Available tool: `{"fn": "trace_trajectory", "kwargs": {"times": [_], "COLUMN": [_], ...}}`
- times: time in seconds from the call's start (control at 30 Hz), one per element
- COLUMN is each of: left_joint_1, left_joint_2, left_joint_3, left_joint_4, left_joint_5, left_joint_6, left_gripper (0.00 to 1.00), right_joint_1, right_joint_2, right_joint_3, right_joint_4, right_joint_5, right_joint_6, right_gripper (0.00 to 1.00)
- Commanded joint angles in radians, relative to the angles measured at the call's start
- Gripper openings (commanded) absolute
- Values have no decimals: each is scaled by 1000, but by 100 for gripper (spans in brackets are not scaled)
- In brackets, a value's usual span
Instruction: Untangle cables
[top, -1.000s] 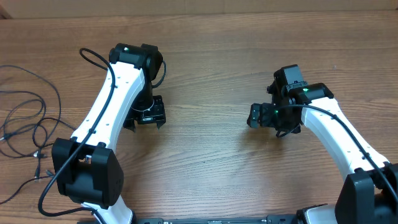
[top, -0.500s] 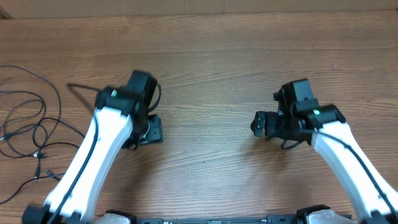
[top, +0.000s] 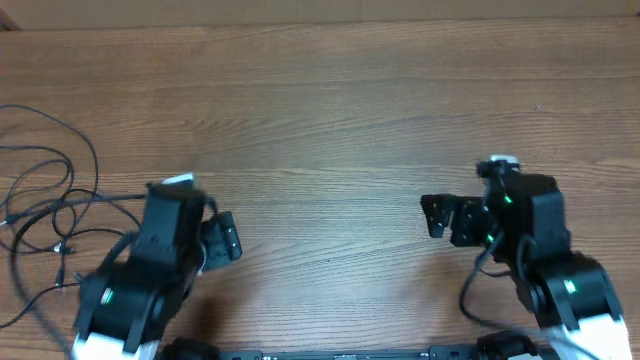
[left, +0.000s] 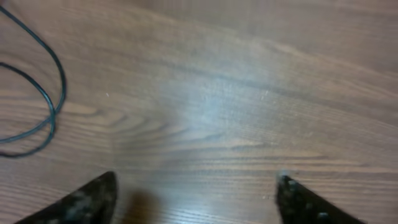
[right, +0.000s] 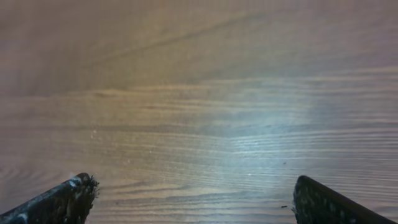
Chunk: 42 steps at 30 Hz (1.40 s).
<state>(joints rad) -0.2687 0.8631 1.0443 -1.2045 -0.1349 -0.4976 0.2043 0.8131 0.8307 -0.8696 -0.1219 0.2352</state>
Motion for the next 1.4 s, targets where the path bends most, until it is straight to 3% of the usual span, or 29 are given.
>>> {"fn": "trace_trajectory", "kwargs": {"times": [0.0, 0.03, 0.33, 1.37], "left_joint_1": [-6, -6, -6, -6], "left_joint_2": [-61, -69, -59, -46], "left_joint_3": [-11, -11, -11, -11], "left_joint_4": [0, 1, 5, 1], "left_joint_5": [-34, -34, 13, 13], "left_joint_6": [-15, -15, -66, -64], "left_gripper": [91, 100, 99, 100], "right_joint_1": [-4, -3, -3, -2], "right_joint_2": [-89, -107, -137, -113], "right_joint_3": [-9, -9, -9, -9], "right_joint_4": [-12, -18, -41, -47], "right_joint_5": [70, 79, 84, 84], "right_joint_6": [0, 0, 0, 0], "right_gripper": [100, 100, 100, 100]}}
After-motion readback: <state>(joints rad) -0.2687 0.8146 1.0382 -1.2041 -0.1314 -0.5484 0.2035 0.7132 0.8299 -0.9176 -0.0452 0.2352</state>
